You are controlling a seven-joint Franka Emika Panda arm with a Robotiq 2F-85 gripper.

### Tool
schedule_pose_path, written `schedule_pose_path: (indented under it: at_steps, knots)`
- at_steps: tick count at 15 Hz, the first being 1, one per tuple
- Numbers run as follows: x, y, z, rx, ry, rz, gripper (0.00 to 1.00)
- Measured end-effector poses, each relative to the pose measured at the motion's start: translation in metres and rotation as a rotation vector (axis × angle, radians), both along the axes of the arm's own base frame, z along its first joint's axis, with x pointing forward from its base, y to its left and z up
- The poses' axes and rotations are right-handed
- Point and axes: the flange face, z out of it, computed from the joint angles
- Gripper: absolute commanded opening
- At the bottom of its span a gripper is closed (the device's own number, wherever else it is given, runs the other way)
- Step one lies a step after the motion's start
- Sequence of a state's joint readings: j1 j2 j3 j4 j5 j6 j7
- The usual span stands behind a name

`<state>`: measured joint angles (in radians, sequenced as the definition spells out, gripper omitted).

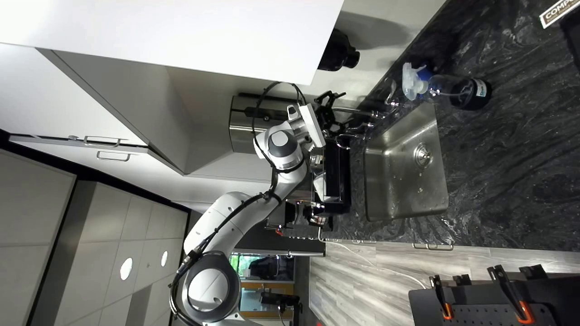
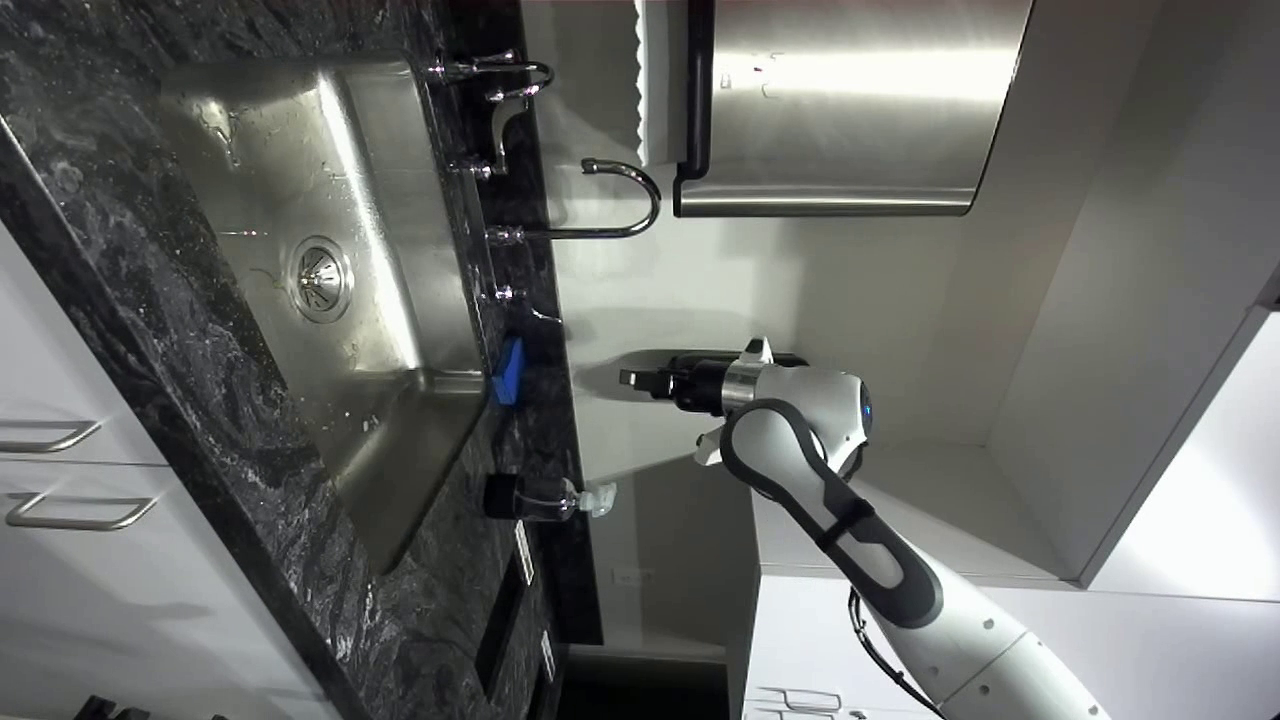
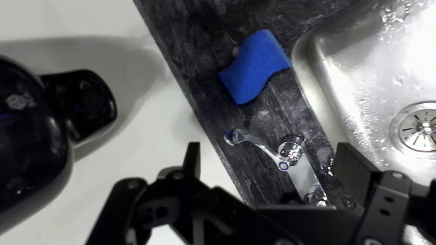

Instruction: Open the right handle of the tap, then close it

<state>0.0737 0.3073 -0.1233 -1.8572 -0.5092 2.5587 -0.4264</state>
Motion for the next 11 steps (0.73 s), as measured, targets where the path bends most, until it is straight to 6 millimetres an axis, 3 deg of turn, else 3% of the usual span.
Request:
schedule_pose_path:
  at_steps: [5,11]
  knots:
    - [-0.028,0.011,0.011,0.099,0.079,-0.076,1.0]
    - [-0.04,0.008,0.013,0.141,0.09,-0.106,1.0]
